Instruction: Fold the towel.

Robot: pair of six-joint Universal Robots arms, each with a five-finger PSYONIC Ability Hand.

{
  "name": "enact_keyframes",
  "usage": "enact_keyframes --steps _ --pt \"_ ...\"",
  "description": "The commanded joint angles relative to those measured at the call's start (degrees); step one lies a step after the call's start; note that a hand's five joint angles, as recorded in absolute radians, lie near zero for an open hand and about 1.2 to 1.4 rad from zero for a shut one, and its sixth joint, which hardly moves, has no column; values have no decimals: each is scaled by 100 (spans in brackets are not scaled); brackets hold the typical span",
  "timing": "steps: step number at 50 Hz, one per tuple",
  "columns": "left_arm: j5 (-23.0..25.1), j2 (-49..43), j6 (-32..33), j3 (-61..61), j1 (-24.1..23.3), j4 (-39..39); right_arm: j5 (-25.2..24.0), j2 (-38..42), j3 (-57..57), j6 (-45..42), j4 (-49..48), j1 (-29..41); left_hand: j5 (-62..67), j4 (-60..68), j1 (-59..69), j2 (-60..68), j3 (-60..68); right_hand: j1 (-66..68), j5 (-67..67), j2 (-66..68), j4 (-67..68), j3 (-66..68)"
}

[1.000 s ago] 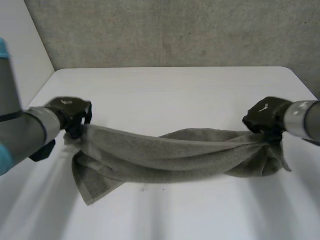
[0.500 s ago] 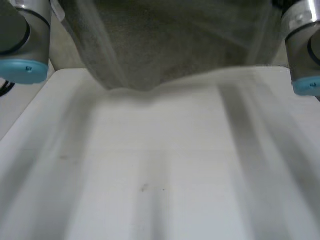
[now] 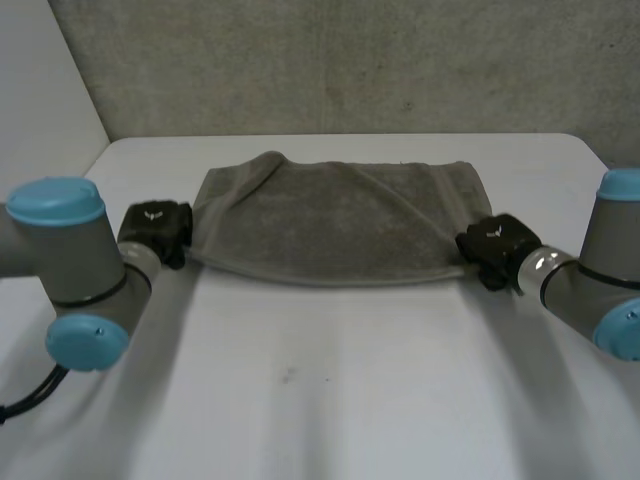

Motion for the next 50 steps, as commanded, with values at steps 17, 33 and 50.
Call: enact_keyframes --steps 17,33,50 --pt "-19 693 -13 -914 186 227 77 -246 722 2395 -549 -794 1073 1023 1313 1023 1031 -225 -1397 -1441 -1559 -1516" --pt "-10 649 -13 -914 186 227 112 44 625 1657 -497 -873 1073 1023 1313 1023 1031 -1924 -3096 -3140 -3258 -3215" --pt "-10 640 -22 -896 194 227 68 80 572 1596 -611 -873 1073 1023 1313 1023 1031 -814 -1986 -2029 -2148 -2105"
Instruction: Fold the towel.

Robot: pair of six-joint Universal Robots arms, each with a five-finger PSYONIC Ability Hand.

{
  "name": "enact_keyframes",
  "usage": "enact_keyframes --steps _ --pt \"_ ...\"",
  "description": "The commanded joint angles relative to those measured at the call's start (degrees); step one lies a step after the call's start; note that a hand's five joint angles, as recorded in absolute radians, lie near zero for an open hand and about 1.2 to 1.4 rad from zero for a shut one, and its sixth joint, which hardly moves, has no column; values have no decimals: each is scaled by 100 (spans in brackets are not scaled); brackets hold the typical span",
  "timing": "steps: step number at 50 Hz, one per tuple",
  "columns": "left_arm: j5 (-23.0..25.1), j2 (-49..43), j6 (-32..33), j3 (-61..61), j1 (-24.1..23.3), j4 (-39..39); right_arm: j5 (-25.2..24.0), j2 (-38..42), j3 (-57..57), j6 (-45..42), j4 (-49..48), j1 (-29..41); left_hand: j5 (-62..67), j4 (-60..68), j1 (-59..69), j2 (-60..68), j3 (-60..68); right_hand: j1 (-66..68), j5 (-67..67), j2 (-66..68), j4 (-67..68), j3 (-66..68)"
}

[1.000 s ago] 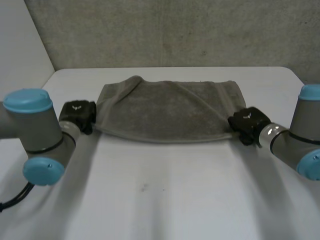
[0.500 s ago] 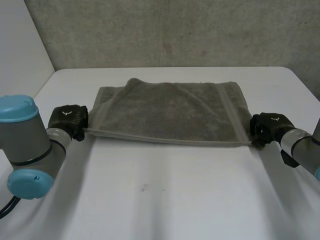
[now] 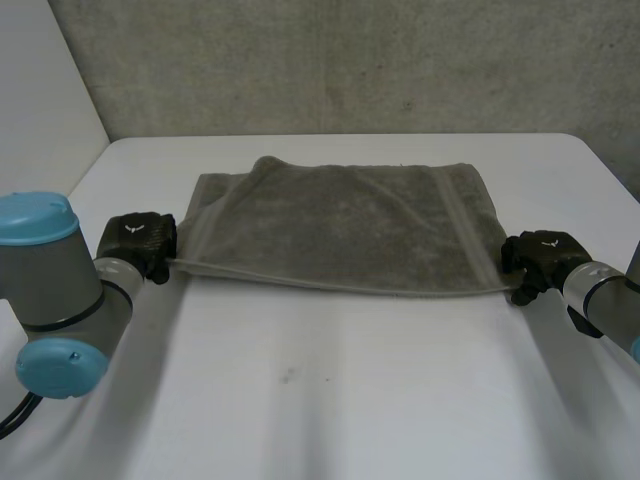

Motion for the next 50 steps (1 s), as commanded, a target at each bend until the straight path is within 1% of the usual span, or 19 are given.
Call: enact_keyframes --steps 1,10,11,12,19,24,26,29,31,32,34,35,36,37,39,40,42,44,50 --pt "0 0 0 24 3 1 -7 189 -167 -44 -119 9 1073 1023 1313 1023 1031 1548 1141 1061 1200 1188" --pt "0 -17 0 33 11 1 11 365 -352 -27 -243 44 1073 1023 1313 1023 1031 2072 1666 1585 1724 1712" --pt "0 -26 0 41 11 1 11 391 -396 -18 -252 53 1073 1023 1313 1023 1031 2772 2365 2285 2423 2412" --pt "0 -26 0 50 11 1 20 417 -448 -10 -269 53 1073 1023 1313 1023 1031 4411 4004 3924 4062 4051" --pt "0 9 8 24 -6 -69 178 48 -545 17 -278 -9 1073 1023 1313 1023 1031 4573 4166 4086 4224 4213" --pt "-9 211 35 -91 -15 -201 152 -628 -378 -62 -173 -88 1073 1023 1313 1023 1031 4573 4166 4086 4224 4213" --pt "0 369 35 -178 -15 -324 73 -1118 -160 -176 81 -105 1073 1023 1313 1023 1031 4573 4166 4086 4224 4213" --pt "9 633 88 -293 -24 -640 20 -1340 -80 -335 302 -88 1073 1023 1313 1023 1031 4573 4166 4086 4224 4213" --pt "9 886 175 -406 -59 -1016 -50 -1638 69 -981 818 -105 1073 1023 1313 1023 1031 4573 4166 4086 4224 4213" --pt "9 888 175 -407 -59 -1018 -50 -1639 70 -985 820 -105 1073 1023 1313 1023 1031 4573 4166 4086 4224 4213" --pt "9 1037 237 -504 -59 -1212 -68 -1867 245 -2017 1476 -201 1073 1023 1313 1023 1031 4573 4166 4086 4224 4213" --pt "9 1177 315 -617 -59 -1394 -68 -1868 246 -2022 1480 -202 1073 1023 1313 1023 1031 4573 4166 4086 4224 4213" --pt "9 1300 438 -740 -50 -1570 2 -1972 350 -2579 1828 -315 1073 1023 1313 1023 1031 4573 4166 4086 4224 4213" --pt "9 1301 439 -741 -50 -1572 2 -1973 351 -2585 1831 -316 1073 1023 1313 1023 1031 4573 4166 4086 4224 4213" --pt "0 1528 806 -986 -41 -1991 81 -2148 570 -3617 2601 -544 1073 1023 1313 1023 1031 4573 4166 4086 4224 4213" --pt "0 1529 808 -987 -41 -1994 81 -2149 571 -3622 2605 -545 1073 1023 1313 1023 1031 4573 4166 4086 4224 4213" --pt "0 1644 1028 -1128 -33 -2231 212 -2350 859 -4427 3374 -842 1073 1023 1313 1023 1031 4573 4166 4086 4224 4213" --pt "0 1880 1396 -1303 -6 -2677 231 -2508 1017 -4726 3691 -1052 1073 1023 1313 1023 1031 4573 4166 4086 4224 4213" --pt "9 2144 1696 -1304 -59 -3285 204 -2869 1292 -5098 4020 -1309 1073 1023 1313 1023 1031 4573 4166 4086 4224 4213"
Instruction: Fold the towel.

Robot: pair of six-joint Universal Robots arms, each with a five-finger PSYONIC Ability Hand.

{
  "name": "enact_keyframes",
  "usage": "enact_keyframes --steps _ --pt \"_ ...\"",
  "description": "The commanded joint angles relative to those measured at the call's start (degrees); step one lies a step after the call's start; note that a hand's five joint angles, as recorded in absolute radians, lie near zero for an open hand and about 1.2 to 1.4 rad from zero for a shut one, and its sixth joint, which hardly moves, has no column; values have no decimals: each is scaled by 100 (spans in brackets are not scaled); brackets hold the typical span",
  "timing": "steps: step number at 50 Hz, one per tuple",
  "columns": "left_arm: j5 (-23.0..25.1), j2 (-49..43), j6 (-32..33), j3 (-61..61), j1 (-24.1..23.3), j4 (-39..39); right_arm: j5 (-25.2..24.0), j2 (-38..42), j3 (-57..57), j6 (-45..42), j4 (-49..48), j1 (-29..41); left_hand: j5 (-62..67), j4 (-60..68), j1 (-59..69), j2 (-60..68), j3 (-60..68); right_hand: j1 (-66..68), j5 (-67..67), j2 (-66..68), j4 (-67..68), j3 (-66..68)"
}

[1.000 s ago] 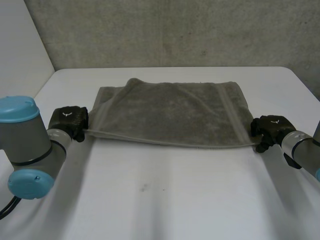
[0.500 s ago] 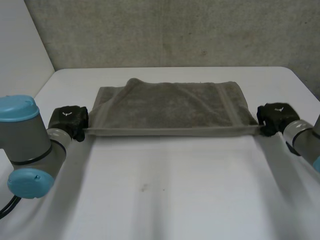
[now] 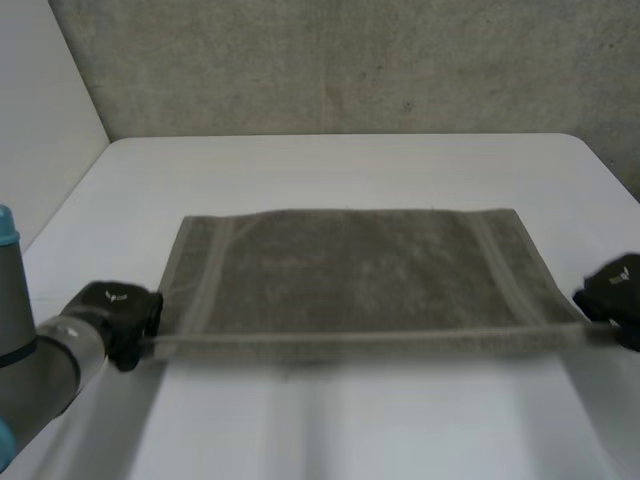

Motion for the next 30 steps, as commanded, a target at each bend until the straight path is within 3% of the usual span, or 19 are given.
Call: enact_keyframes --steps 1,9,15,17,19,30 --pt "7 404 563 -133 -33 -889 37 -484 441 -777 733 -476 1060 1023 1313 1023 1031 2426 1435 1254 1167 1215" --pt "60 237 563 587 -95 -723 -112 -247 -69 -153 -76 78 1060 1023 1313 1023 1031 2426 1435 1254 1167 1215" --pt "113 -959 546 1809 -209 -2 389 1071 -1246 752 -1078 1018 1060 1023 1313 1023 1031 2426 1435 1254 1167 1215" --pt "121 -1319 537 2143 -209 95 887 1657 -1832 875 -1357 1307 1060 1023 1313 1023 1031 2426 1435 1254 1167 1215" --pt "69 -2089 493 2887 -235 156 1081 1965 -2122 901 -1559 1387 1060 1023 1313 1023 1031 2426 1435 1254 1167 1215" --pt "-178 -4121 361 5586 -367 323 1355 3425 -3170 717 -3748 1634 1060 1023 1313 1023 1031 2426 1435 1254 1167 1215"
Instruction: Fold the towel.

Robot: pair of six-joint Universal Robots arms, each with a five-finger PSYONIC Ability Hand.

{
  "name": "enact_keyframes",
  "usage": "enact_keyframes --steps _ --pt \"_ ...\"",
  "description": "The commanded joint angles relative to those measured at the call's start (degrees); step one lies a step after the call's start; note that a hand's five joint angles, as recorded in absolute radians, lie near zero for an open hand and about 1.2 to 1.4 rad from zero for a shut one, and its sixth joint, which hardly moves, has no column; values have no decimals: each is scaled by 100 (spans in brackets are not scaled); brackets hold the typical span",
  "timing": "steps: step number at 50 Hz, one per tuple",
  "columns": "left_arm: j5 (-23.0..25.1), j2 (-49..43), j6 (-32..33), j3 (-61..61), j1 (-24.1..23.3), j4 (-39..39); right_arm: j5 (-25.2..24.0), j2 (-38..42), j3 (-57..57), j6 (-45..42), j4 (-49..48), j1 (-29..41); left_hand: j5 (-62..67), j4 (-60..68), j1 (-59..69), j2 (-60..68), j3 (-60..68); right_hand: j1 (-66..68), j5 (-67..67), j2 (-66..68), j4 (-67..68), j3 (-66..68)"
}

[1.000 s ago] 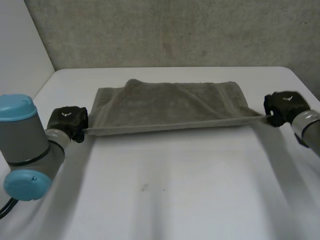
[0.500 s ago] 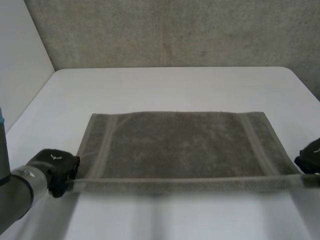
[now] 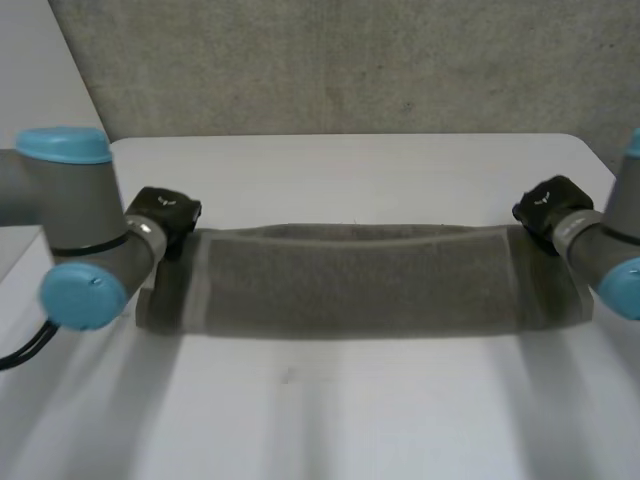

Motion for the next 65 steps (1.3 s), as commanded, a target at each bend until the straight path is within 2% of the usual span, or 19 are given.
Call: enact_keyframes --steps 1,7,8,9,10,11,13,15,21,28,29,34,36,40,44,48,53,59,65 --pt "-136 -1047 -77 1446 -34 99 122 865 -608 -190 -1353 89 1053 1023 1313 1023 1029 2426 1350 1253 1165 1209" --pt "-118 -1609 -33 2034 -43 407 184 1182 -934 -190 -1389 89 1053 1023 1313 1023 1029 2426 1350 1253 1165 1209" --pt "-110 -1687 -42 2078 -43 537 192 1235 -969 -182 -1398 98 1053 1023 1313 1023 1029 1815 739 643 555 599" --pt "-110 -1688 -42 2078 -43 539 201 1252 -978 -182 -1389 98 1053 1023 1313 1023 1029 -2520 -3596 -3693 -3781 -3737" --pt "-110 -1732 -50 2070 -43 669 201 1253 -978 -182 -1389 98 -2292 -2322 -2032 -2322 -2316 -2564 -3640 -3736 -3825 -3780" --pt "-136 -1758 -42 2052 -43 766 245 1253 -961 -173 -1389 106 -5947 -5977 -5687 -5977 -5971 -4574 -5650 -5747 -5835 -5791" --pt "-101 -1758 -77 2026 -60 837 297 1227 -943 -147 -1389 150 -5564 -5594 -5304 -5595 -5588 -4574 -5650 -5747 -5835 -5791" --pt "-110 -1715 -77 1964 -87 855 359 1138 -899 -94 -1380 194 -5947 -5977 -5687 -5977 -5971 -4574 -5650 -5747 -5835 -5791" --pt "-136 -1251 -103 1465 -288 846 254 233 -126 346 -1248 150 -5947 -5977 -5687 -5977 -5971 -4574 -5650 -5747 -5835 -5791" --pt "-136 -126 -287 42 -324 960 -684 -802 953 1574 -846 -68 -5947 -5977 -5687 -5977 -5971 -4574 -5650 -5747 -5835 -5791" --pt "-136 -124 -288 39 -324 961 -686 -804 955 1576 -844 -69 -5947 -5977 -5687 -5977 -5971 -4574 -5650 -5747 -5835 -5791" --pt "-101 694 -973 -831 -324 978 -1152 -1243 1254 2148 -123 -570 -5947 -5977 -5687 -5977 -5971 -4574 -5650 -5747 -5835 -5791" --pt "-83 1113 -1594 -1320 -263 978 -1362 -1384 1359 2436 331 -745 -5947 -5977 -5687 -5977 -5971 -4574 -5650 -5747 -5835 -5791" --pt "-22 1511 -2204 -1754 -192 1022 -1513 -1393 1483 2596 694 -931 -5947 -5977 -5687 -5977 -5971 -4574 -5650 -5747 -5835 -5791" --pt "276 1853 -2808 -2288 53 1276 -1714 -1419 1824 2622 931 -1237 -5947 -5977 -5687 -5977 -5971 -4574 -5650 -5747 -5835 -5791" --pt "444 1994 -3048 -2632 186 1549 -1864 -1419 2063 2578 852 -1370 -5947 -5977 -5687 -5977 -5971 -4448 -5524 -5621 -5709 -5665" --pt "470 2038 -3153 -2905 195 1848 -2189 -1314 2492 2561 73 -1537 -5947 -5977 -5687 -5977 -5971 -3108 -4184 -4280 -4369 -4324" --pt "479 2118 -3153 -2966 195 1875 -2198 -1305 2853 2543 -939 -1581 -5947 -5977 -5687 -5977 -5971 -1811 -2887 -2983 -3072 -3027" --pt "479 2197 -3153 -2993 195 1892 -2163 -1129 2862 2534 -1231 -1572 -5947 -5977 -5687 -5977 -5971 -1185 -2261 -2357 -2446 -2401"
